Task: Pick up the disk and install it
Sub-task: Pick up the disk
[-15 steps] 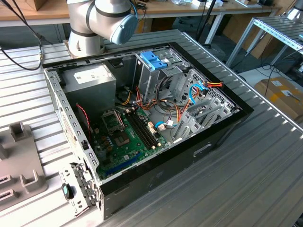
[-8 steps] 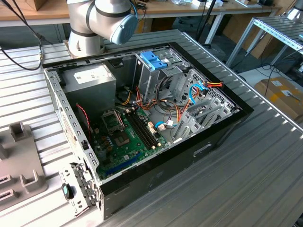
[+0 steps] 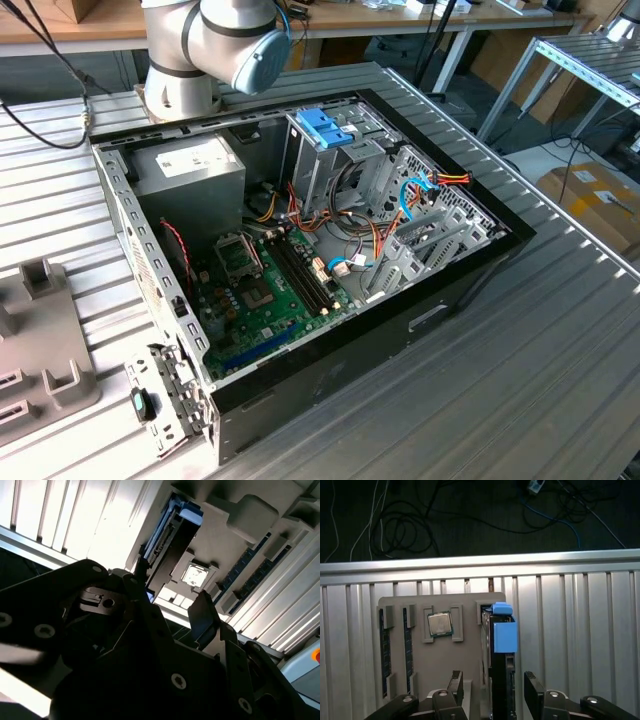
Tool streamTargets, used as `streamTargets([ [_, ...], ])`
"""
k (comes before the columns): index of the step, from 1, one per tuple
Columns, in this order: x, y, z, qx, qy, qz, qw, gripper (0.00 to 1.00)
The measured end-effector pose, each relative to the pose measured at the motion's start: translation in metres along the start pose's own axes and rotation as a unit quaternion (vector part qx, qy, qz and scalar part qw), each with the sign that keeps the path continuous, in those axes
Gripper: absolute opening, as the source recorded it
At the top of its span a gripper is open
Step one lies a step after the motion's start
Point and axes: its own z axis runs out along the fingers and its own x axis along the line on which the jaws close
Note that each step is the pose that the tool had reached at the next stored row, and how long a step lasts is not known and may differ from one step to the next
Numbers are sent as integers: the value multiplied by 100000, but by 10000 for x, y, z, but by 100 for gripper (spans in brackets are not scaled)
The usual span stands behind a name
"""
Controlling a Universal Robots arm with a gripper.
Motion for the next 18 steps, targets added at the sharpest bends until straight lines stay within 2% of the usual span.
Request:
streamTargets([
  [3,1,35,32,557,-24,-42,99998,60],
  [5,1,51,64,789,-48,-94,99997,60],
  [15,-5,57,229,1328,-70,-206,99991,60],
  [18,-37,58,248,1329,-62,-210,99991,60],
])
